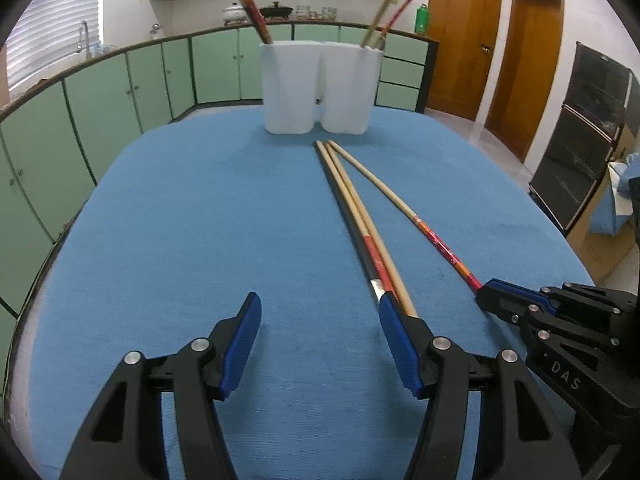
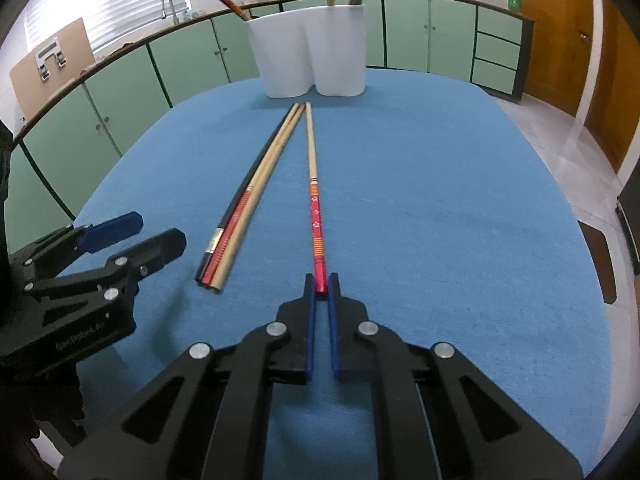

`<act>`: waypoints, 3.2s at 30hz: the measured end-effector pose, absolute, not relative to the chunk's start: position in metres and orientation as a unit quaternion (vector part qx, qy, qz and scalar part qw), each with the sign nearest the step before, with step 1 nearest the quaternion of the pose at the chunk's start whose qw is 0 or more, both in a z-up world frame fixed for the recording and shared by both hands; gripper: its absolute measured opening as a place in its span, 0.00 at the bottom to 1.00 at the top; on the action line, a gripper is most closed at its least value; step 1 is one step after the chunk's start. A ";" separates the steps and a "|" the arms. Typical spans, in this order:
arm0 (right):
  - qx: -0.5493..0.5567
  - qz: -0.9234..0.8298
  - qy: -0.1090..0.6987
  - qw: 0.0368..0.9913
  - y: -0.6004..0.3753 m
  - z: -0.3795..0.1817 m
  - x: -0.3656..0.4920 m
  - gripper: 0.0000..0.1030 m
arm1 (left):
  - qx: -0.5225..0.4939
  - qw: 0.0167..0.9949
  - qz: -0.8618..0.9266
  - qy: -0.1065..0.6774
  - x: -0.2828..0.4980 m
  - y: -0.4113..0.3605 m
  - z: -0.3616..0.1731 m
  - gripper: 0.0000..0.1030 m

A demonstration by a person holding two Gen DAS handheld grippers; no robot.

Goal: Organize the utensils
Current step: 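Grasp a red-tipped chopstick with the right tool while the left tool grasps a black one, then carry both chopsticks to the white holder and drop them in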

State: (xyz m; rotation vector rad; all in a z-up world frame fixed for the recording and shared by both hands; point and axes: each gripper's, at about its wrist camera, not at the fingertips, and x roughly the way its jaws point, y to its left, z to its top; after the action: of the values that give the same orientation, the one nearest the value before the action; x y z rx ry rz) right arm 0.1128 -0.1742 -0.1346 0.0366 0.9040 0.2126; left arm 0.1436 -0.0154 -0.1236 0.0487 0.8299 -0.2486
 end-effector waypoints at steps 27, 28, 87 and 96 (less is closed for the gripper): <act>0.011 0.111 0.438 0.892 -0.172 -0.135 0.115 0.08 | 0.050 0.895 -0.089 0.434 0.148 -0.024 -0.135 0.61; 0.013 0.113 0.438 0.892 -0.172 -0.136 0.116 0.08 | 0.049 0.895 -0.090 0.434 0.148 -0.023 -0.135 0.60; 0.011 0.190 0.187 0.964 -0.197 0.177 0.247 0.05 | 0.036 0.975 -0.170 0.137 0.242 -0.023 0.138 0.06; 0.008 0.156 0.171 0.973 -0.204 0.183 0.313 0.05 | 0.031 0.983 -0.149 0.101 0.309 -0.037 0.151 0.06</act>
State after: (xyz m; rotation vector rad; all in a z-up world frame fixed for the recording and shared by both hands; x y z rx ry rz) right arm 0.3128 -0.2044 0.1833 0.0171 0.3442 0.3146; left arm 0.3086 -0.0371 0.1510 0.0622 0.2037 -0.3006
